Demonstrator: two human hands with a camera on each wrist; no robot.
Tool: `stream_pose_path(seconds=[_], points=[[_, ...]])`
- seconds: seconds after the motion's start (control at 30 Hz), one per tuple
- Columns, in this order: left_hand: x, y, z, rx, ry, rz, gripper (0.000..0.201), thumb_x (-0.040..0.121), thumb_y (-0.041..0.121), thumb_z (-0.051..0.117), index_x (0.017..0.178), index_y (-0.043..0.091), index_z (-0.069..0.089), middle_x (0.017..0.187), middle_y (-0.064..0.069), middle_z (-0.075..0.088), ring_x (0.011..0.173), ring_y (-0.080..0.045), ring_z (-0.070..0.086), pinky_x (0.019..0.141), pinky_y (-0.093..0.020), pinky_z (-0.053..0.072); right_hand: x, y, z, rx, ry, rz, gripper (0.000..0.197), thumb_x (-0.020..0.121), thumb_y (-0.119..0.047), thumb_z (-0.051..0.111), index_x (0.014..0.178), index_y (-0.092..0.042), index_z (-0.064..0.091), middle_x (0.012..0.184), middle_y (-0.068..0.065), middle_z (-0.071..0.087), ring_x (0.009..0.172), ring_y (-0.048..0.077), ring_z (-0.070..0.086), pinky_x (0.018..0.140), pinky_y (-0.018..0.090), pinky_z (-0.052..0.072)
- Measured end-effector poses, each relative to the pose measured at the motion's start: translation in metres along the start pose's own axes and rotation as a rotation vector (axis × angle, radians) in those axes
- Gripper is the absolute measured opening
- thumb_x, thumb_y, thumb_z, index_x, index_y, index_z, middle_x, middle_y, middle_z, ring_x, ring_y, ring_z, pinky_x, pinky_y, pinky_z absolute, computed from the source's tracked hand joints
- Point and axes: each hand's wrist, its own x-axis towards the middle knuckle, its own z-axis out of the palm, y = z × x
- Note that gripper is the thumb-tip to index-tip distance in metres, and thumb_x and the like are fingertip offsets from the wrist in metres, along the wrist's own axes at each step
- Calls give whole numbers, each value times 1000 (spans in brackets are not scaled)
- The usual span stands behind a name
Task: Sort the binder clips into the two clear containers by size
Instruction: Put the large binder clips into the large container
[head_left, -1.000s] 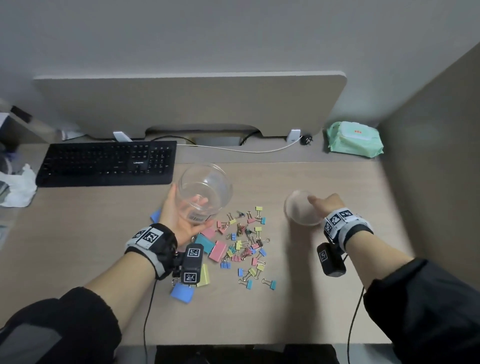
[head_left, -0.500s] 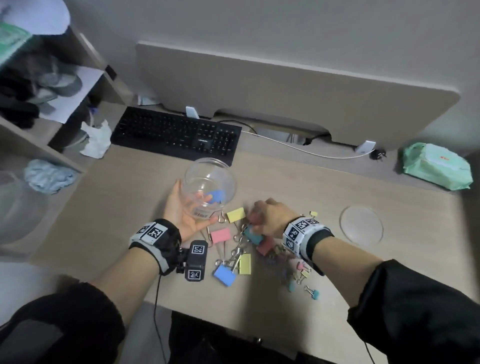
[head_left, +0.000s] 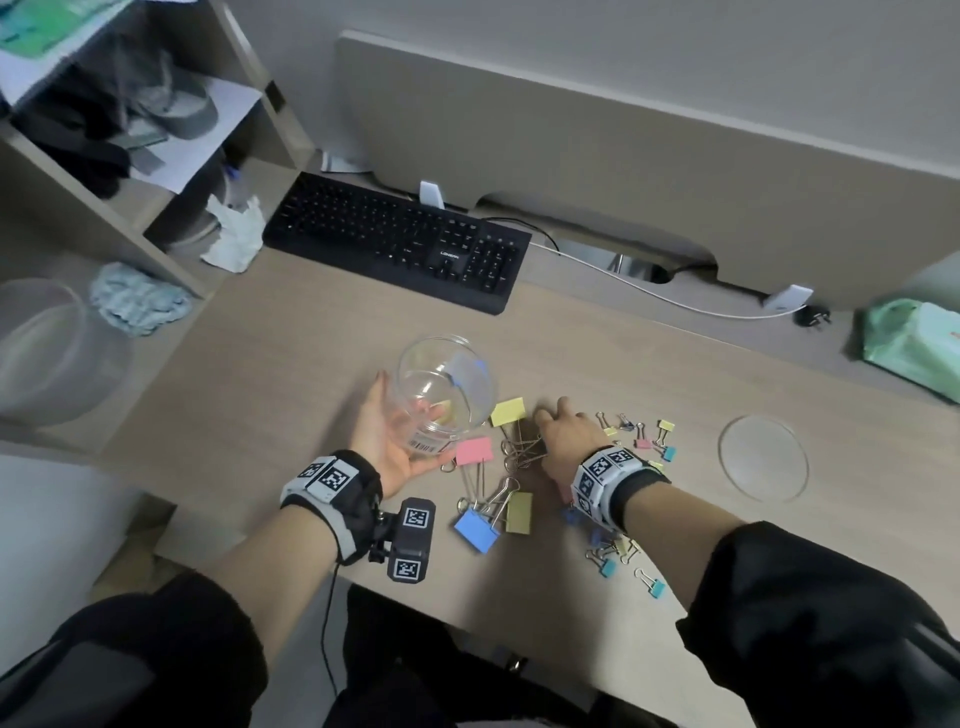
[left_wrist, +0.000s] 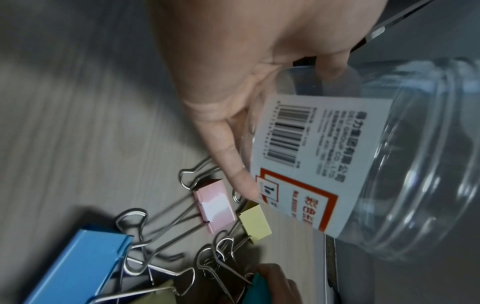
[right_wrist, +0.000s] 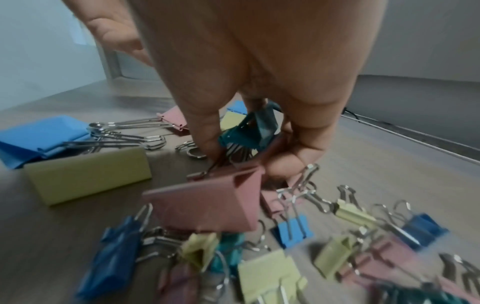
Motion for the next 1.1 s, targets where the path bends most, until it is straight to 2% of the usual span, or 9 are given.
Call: stream_pose_path(seconds=[0.2, 0.33, 0.4, 0.5, 0.67, 0.77, 0.87, 1.0, 1.1], points=[[-1, -6, 6, -16, 15, 15, 78, 93, 76, 43, 134, 12, 60, 126, -12, 73, 105, -45, 67, 80, -54, 58, -5, 16, -16, 211, 57, 127, 41, 79, -13, 59, 118, -15, 46, 114, 9, 47, 102, 37, 59, 84, 40, 49], [-5, -9, 9, -12, 20, 18, 75, 94, 74, 45, 132, 11, 60, 117, -13, 75, 103, -40, 70, 58, -50, 62, -11, 27, -41, 384, 97, 169, 27, 76, -20, 64, 96, -19, 47, 99, 8, 57, 85, 28, 56, 68, 31, 45], [-5, -11, 10, -15, 22, 18, 75, 93, 74, 47, 133, 11, 60, 113, -12, 77, 102, -38, 70, 53, -50, 61, -16, 31, -56, 523, 116, 194, 33, 73, -23, 70, 98, -18, 50, 90, 5, 57, 80, 27, 57, 61, 28, 44], [-5, -14, 12, -6, 16, 31, 77, 93, 74, 47, 137, 12, 58, 116, -12, 76, 103, -39, 71, 61, -51, 62, -20, 33, -78, 730, 170, 164, 43, 70, -27, 79, 101, -17, 51, 89, 6, 58, 76, 25, 58, 54, 27, 45], [-5, -21, 20, 1, -43, 15, 72, 92, 74, 48, 122, 10, 61, 118, -18, 75, 99, -45, 74, 76, -58, 62, -33, 13, -108, 975, 280, 91, 48, 68, -31, 83, 99, -12, 51, 86, 9, 59, 70, 23, 54, 64, 41, 52], [-4, -27, 25, 61, -55, 9, 73, 91, 76, 47, 116, 10, 64, 120, -15, 76, 109, -46, 70, 87, -57, 58, -42, -5, -121, 1163, 310, 19, 42, 73, -18, 81, 95, -10, 46, 77, 9, 64, 53, 9, 55, 48, 26, 45], [-3, -32, 26, 57, -87, -4, 79, 91, 77, 45, 125, 9, 65, 121, -18, 75, 112, -45, 69, 90, -57, 57, -51, -22, -128, 1182, 317, -55, 35, 80, 0, 73, 97, -6, 43, 66, -5, 55, 42, -6, 55, 42, 11, 41], [-3, -33, 26, 21, -143, -16, 83, 92, 79, 39, 132, 12, 65, 122, -24, 73, 113, -45, 69, 87, -53, 58, -47, -38, -120, 1084, 318, -37, 29, 80, -13, 72, 94, -11, 47, 83, 9, 60, 66, 23, 61, 62, 44, 59], [0, -31, 23, 2, -106, 1, 82, 92, 78, 42, 131, 9, 64, 122, -23, 73, 110, -46, 70, 90, -56, 58, -47, -41, -118, 1055, 317, -57, 29, 80, -15, 73, 90, -17, 46, 81, 7, 58, 69, 23, 60, 62, 40, 59]])
